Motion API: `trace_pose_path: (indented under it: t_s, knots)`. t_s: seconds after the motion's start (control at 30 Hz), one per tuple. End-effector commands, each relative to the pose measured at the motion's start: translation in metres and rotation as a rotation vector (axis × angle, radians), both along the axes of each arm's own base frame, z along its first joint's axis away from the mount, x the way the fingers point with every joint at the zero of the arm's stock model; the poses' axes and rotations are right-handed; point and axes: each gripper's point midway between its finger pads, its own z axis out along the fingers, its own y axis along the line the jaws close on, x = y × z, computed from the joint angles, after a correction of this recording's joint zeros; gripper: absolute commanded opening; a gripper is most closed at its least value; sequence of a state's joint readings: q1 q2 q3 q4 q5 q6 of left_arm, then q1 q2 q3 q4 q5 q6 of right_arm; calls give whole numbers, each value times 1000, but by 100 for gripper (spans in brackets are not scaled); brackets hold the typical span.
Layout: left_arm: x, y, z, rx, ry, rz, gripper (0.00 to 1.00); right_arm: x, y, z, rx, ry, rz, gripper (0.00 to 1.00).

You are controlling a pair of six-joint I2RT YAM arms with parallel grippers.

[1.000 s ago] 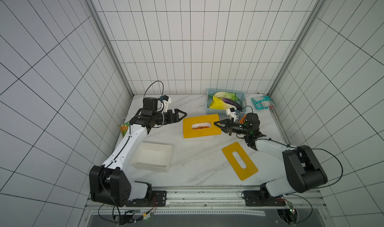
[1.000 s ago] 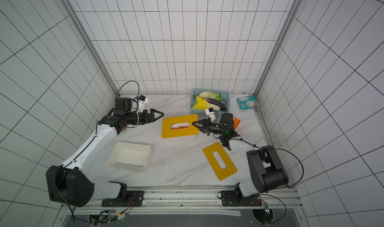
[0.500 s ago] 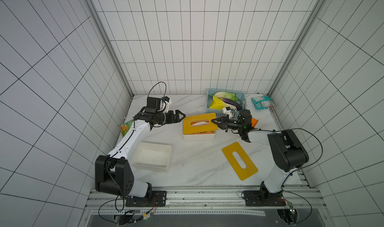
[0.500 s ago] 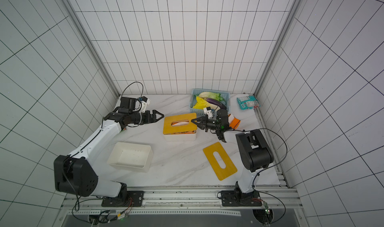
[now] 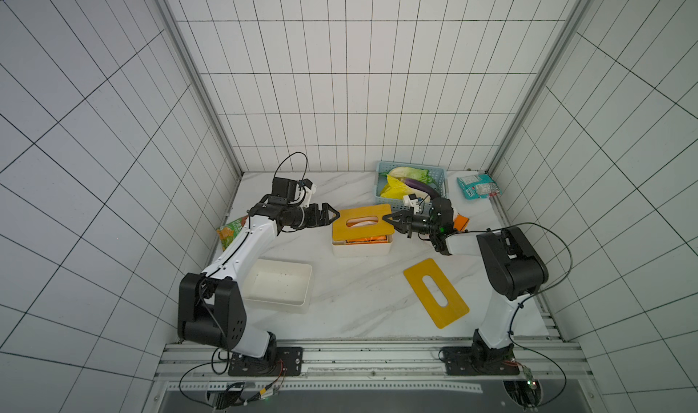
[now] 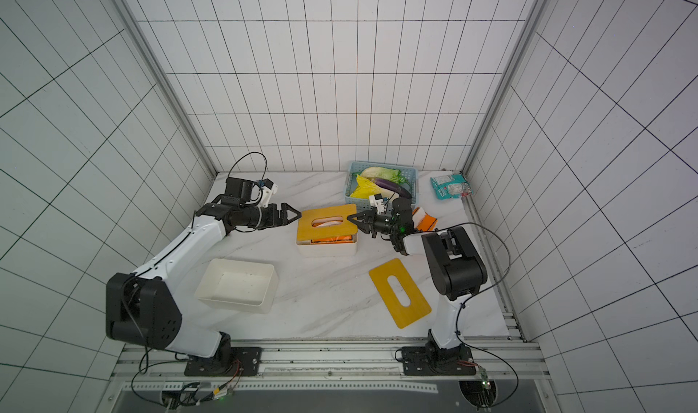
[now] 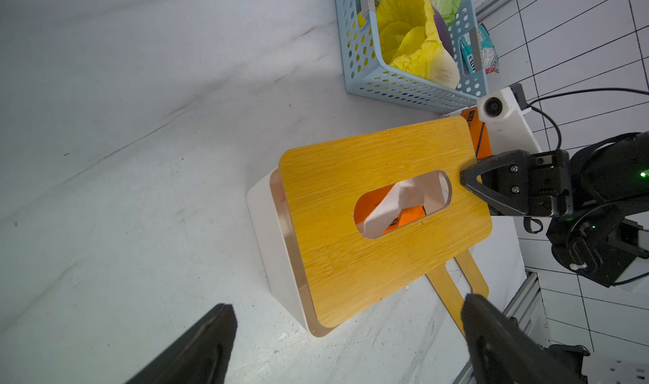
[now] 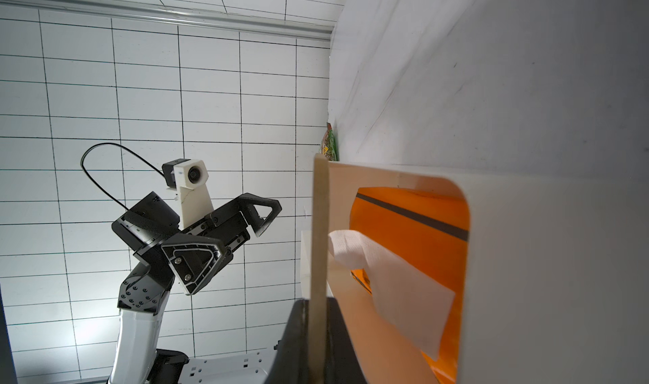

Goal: Put the tissue paper into the tissue box
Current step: Close the box lid on the tissue box.

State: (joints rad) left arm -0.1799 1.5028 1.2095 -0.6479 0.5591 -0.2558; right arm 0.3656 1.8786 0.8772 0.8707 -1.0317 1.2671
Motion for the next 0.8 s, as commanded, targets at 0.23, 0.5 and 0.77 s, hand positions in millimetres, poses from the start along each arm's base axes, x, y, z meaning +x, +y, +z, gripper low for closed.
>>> trace_pose_path:
  t_s: [0.23, 0.5, 0.77]
  knots:
    - [0, -9, -17, 14, 56, -40, 98, 7, 1, 3, 13, -58, 18, 0]
    - [-3, -10, -27, 27, 114, -53, 98, 6, 5, 0, 8, -51, 31, 0]
    - [-2, -11, -30, 31, 131, -54, 98, 0, 10, 1, 8, -45, 58, 0]
